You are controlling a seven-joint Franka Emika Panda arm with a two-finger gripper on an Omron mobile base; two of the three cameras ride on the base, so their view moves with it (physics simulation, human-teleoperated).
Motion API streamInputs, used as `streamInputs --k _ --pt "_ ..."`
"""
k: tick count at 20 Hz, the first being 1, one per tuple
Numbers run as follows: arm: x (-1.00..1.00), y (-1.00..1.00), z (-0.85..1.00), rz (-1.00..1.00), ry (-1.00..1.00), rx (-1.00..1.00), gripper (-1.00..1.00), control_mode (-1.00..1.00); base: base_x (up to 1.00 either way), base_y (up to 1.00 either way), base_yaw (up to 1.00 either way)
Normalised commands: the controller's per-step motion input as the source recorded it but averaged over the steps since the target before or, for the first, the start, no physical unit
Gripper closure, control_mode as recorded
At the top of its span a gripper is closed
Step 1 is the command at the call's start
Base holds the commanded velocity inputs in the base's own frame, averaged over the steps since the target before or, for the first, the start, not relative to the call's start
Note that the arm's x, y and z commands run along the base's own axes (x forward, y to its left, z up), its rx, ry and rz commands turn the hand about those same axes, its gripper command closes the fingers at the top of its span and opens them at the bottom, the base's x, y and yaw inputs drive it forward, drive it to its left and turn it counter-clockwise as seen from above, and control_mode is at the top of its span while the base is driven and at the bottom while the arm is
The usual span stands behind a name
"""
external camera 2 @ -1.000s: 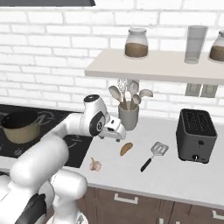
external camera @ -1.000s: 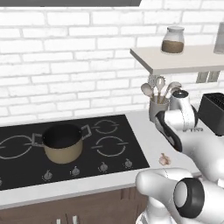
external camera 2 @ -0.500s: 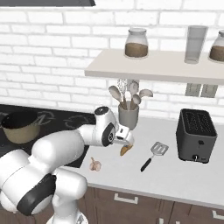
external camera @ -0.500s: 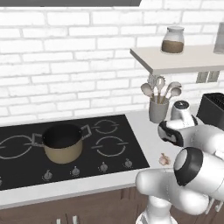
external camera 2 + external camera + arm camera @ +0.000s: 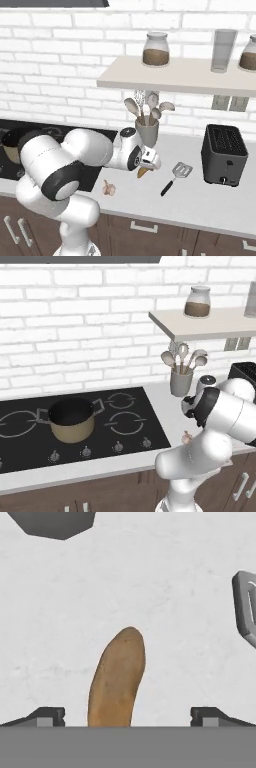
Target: Put the garlic and sweet potato in the pot. Retrieve the spatula and lightly stir the vegetables in the pot.
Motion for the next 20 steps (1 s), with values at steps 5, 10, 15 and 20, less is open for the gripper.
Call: streamInputs --k 5,10,15,20 --pt "0.35 -0.16 -0.25 0.00 0.08 0.12 -1.00 -1.00 0.00 0.00 0.00" --pt "0.07 -0.01 -0.30 0.00 0.06 0.08 -1.00 -1.00 0.00 0.00 0.00" --pt "-0.16 0.12 -0.09 0.00 0.00 0.02 1.00 -1.00 0.00 0.00 0.00" --pt "-0.37 0.34 0.06 0.00 -0.06 0.00 1.00 -1.00 0.00 0.00 0.00"
